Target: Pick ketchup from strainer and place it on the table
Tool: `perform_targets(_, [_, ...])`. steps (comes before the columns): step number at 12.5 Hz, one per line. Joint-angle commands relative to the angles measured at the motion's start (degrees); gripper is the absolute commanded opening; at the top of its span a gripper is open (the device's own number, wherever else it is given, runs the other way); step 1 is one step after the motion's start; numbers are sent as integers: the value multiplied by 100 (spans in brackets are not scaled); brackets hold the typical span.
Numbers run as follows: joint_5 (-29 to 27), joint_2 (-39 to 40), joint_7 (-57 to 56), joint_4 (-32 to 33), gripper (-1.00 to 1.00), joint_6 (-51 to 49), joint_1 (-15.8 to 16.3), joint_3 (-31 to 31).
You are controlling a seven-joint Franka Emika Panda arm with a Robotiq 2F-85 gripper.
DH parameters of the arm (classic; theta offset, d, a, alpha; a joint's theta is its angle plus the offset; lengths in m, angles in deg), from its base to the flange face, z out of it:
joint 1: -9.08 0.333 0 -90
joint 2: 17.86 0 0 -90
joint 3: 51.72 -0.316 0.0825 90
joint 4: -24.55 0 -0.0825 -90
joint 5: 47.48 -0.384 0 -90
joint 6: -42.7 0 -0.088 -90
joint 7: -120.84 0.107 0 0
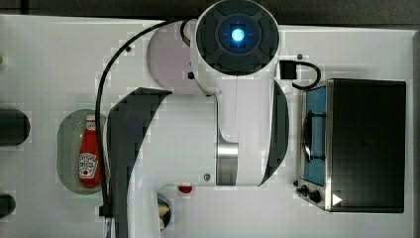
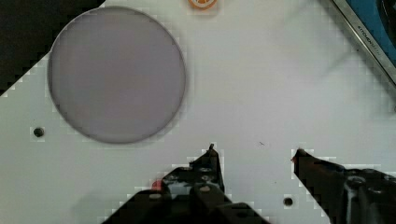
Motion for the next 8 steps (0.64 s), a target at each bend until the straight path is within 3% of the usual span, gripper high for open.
perform_targets(1, [-227,-1506,177,827,59,-873,-602,-492])
perform_targets(3, [-228,-1438,177,827,99,-873,-554,-739])
perform_targets(8, [-228,-1124,177,826,100,-604,-460,-1933])
